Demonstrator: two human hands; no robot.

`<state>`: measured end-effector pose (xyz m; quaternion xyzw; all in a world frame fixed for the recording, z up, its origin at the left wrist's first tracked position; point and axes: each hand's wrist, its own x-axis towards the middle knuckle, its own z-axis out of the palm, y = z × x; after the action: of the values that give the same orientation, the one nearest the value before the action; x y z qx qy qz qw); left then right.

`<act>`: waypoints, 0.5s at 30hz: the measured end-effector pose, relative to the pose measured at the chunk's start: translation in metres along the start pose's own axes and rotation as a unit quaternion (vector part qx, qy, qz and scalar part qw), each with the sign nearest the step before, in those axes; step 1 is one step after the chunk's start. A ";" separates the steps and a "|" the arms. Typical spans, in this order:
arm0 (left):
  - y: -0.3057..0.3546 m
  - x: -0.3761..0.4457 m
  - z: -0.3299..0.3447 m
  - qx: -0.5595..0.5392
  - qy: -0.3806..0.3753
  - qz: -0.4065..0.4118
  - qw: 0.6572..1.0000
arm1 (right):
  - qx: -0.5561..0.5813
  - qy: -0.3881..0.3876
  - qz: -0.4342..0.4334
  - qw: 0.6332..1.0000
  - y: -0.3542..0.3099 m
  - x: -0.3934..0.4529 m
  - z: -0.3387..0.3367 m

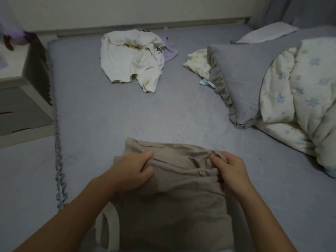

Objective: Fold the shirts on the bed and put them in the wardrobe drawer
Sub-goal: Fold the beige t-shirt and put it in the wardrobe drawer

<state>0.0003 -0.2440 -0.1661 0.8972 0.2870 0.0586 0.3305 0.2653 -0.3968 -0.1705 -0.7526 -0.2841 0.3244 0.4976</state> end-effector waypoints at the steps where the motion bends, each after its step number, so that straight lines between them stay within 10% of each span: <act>1: -0.001 -0.001 -0.002 -0.013 0.002 -0.007 1.000 | 0.045 -0.006 0.020 0.999 0.002 -0.002 -0.007; 10: -0.018 0.026 0.017 0.178 -0.018 0.034 0.983 | -0.092 -0.009 0.050 0.994 0.013 -0.002 -0.012; 15: -0.006 0.042 0.007 0.186 -0.070 -0.002 0.980 | -0.115 -0.156 0.060 0.979 -0.001 -0.011 -0.013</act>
<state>0.0340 -0.2208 -0.1788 0.9444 0.2706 -0.0590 0.1774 0.2680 -0.4124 -0.1639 -0.7603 -0.3480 0.4327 0.3370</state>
